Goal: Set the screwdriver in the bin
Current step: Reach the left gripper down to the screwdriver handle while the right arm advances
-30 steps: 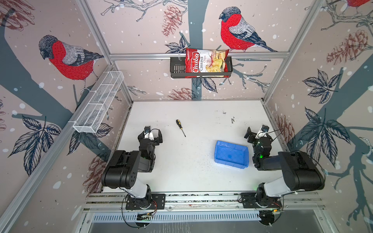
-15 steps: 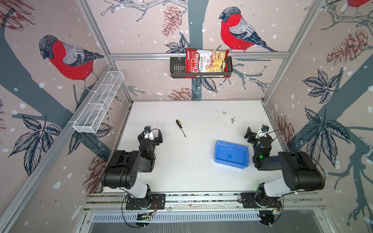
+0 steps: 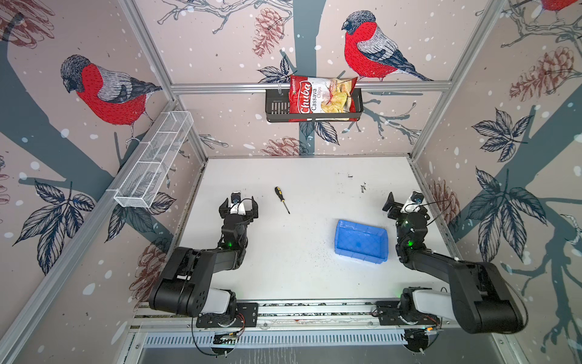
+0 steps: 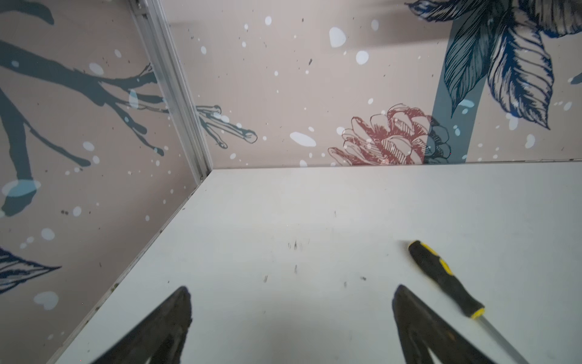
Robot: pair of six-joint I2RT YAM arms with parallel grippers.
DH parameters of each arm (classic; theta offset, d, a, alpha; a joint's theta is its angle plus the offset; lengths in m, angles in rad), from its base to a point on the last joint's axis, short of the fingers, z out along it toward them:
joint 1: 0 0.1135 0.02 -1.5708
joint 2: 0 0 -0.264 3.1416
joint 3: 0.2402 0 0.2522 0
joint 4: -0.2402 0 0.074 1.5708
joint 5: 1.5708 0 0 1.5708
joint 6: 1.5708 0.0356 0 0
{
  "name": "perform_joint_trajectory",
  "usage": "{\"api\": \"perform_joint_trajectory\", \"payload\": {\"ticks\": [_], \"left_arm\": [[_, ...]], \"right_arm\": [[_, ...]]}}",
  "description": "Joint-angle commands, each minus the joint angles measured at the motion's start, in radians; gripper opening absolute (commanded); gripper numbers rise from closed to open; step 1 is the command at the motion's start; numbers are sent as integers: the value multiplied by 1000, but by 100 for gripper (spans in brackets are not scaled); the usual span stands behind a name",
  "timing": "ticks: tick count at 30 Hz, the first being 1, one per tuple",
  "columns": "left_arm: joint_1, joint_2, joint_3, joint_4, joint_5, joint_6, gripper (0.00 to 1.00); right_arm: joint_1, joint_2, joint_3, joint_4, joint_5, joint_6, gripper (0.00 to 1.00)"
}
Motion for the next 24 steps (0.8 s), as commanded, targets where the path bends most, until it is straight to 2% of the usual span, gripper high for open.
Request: {"api": "perform_joint_trajectory", "payload": {"ticks": [1,3,6,13,18,24], "left_arm": [[-28,-29,73,-219,-27,-10,98],[-48,-31,131,-325,9,-28,98],[-106,-15,215,-443,-36,-26,98],[-176,106,428,-638,49,-243,98],[-236,243,603,-775,59,-381,97],[-243,372,778,-923,77,-553,97]], "right_arm": [[28,-51,31,-84,19,-35,100],[61,-93,37,-107,23,-46,100],[123,-151,38,-153,27,-54,100],[279,-245,29,-246,-50,20,100],[378,-219,56,-252,-196,13,100],[490,-134,119,-256,-324,-18,100]]}}
